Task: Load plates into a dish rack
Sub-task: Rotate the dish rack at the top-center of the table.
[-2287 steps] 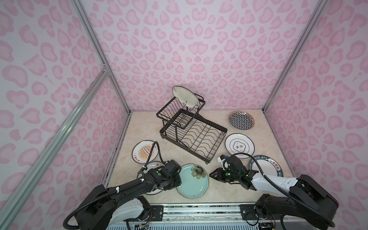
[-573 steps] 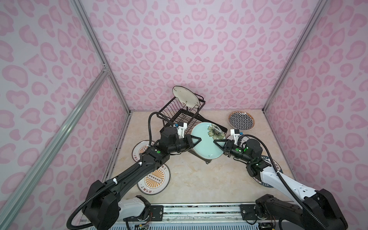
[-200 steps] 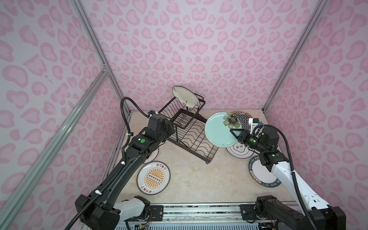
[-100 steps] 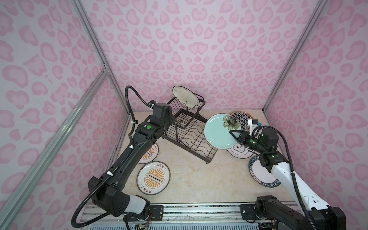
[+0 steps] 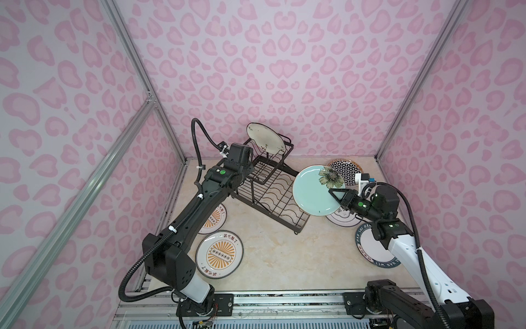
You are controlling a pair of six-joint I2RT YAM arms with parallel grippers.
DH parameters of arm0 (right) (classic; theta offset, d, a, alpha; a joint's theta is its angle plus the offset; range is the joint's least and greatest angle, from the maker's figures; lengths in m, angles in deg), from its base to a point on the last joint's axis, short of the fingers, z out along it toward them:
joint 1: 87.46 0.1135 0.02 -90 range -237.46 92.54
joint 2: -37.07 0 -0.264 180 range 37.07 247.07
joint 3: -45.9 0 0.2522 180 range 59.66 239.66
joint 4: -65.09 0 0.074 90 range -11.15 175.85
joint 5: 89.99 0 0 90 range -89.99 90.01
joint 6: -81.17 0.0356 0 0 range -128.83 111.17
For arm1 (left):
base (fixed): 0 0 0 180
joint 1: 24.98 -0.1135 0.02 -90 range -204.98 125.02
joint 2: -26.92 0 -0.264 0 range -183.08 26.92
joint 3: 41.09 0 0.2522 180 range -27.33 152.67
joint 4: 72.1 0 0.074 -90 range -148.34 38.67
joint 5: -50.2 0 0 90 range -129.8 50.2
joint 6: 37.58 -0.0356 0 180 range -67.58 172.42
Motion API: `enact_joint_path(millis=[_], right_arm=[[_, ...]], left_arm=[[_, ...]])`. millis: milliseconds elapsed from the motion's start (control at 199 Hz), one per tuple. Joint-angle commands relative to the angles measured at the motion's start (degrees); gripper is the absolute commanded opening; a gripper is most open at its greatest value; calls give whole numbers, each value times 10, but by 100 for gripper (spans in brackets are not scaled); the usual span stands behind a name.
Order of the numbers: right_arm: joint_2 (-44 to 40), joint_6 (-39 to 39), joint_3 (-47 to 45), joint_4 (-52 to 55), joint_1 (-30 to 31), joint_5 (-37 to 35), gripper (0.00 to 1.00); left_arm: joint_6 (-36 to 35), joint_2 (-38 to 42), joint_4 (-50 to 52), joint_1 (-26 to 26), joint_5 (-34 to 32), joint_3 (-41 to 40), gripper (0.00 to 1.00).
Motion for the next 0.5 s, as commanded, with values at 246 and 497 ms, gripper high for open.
enact_joint_path(millis=[246, 497], right_arm=[[-5, 2, 2, -55, -20, 28, 0], [11, -13, 32, -47, -28, 32, 0]], left_arm=[[-33, -26, 25, -9, -4, 38, 19], [-76, -32, 51, -30, 17, 44, 9]])
